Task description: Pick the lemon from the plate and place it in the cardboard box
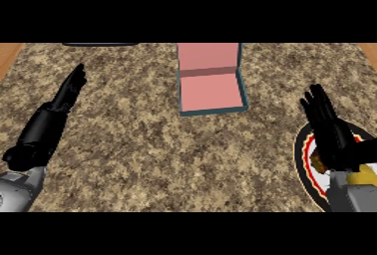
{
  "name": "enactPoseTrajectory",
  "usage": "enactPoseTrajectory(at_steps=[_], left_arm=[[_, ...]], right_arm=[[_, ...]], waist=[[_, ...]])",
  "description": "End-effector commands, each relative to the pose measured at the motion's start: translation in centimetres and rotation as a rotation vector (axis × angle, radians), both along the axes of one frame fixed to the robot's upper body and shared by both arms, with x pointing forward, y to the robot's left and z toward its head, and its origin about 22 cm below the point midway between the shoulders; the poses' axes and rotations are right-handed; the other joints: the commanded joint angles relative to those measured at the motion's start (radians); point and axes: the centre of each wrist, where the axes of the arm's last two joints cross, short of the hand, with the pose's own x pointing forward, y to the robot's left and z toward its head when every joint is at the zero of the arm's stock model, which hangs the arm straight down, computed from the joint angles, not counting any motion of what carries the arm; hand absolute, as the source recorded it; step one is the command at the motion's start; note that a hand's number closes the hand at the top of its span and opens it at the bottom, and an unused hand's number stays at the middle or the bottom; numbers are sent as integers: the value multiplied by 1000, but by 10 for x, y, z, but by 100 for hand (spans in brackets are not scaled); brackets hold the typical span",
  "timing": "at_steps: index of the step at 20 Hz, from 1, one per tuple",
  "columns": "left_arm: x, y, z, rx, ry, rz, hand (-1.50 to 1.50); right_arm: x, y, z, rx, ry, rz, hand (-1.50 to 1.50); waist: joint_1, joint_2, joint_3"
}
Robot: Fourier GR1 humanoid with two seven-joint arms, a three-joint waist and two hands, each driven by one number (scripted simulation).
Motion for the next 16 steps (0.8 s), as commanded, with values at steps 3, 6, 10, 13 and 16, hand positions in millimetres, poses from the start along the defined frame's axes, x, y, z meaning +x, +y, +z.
enactPoseTrajectory(at_steps=[3,6,10,13,16], left_arm=[[-15,21,-46,-9,138,159,0],[-26,42,-63,-29,220,310,0],[-44,31,-90,-94,316,298,0],[-38,28,-85,-74,304,307,0],[-46,20,-90,-80,289,291,0]], right_arm=[[9,-54,42,-28,-198,-44,-150],[16,-82,107,-43,-419,-57,-150],[-27,-141,35,-295,-119,-518,-150],[-37,-133,11,-175,-214,-517,-150],[-50,-162,11,-327,-192,-403,-150]], waist=[[6,-32,-3],[7,-36,-4],[-6,-32,-3],[-1,-34,-3],[7,-34,-3]])
